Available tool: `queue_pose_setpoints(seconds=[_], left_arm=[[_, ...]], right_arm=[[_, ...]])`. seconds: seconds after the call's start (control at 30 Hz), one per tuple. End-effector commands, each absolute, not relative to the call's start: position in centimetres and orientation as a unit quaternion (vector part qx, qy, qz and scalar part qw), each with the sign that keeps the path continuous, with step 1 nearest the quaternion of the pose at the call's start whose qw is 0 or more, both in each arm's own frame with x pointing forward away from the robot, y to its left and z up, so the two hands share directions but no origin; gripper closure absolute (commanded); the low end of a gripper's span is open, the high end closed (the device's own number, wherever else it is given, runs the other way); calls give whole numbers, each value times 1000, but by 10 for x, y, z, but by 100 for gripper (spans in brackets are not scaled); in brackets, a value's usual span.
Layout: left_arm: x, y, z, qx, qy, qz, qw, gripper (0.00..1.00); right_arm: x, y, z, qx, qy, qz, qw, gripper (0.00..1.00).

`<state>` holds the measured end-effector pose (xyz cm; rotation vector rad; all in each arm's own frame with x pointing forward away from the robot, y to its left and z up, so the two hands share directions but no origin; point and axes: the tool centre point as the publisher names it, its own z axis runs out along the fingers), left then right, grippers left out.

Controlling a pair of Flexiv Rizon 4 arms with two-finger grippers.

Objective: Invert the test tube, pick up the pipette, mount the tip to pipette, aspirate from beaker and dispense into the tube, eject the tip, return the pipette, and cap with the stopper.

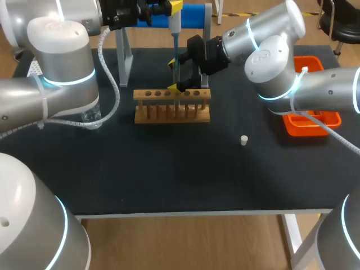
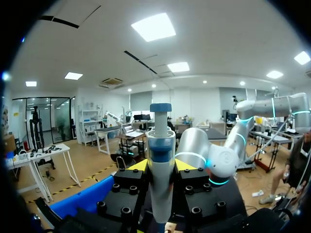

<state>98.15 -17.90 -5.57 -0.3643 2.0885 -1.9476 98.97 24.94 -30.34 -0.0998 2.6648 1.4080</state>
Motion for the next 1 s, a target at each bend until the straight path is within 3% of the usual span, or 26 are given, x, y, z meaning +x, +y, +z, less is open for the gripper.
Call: queue_pose_setpoints(seconds=[0.03, 1.0], left_arm=[[980, -180, -57, -127, 718, -671, 133, 100], [980, -181, -68, -126, 718, -671, 136, 100]], right_arm=[[990, 249, -303, -33, 883, 465, 62, 0], [990, 249, -303, -33, 883, 465, 62, 0]])
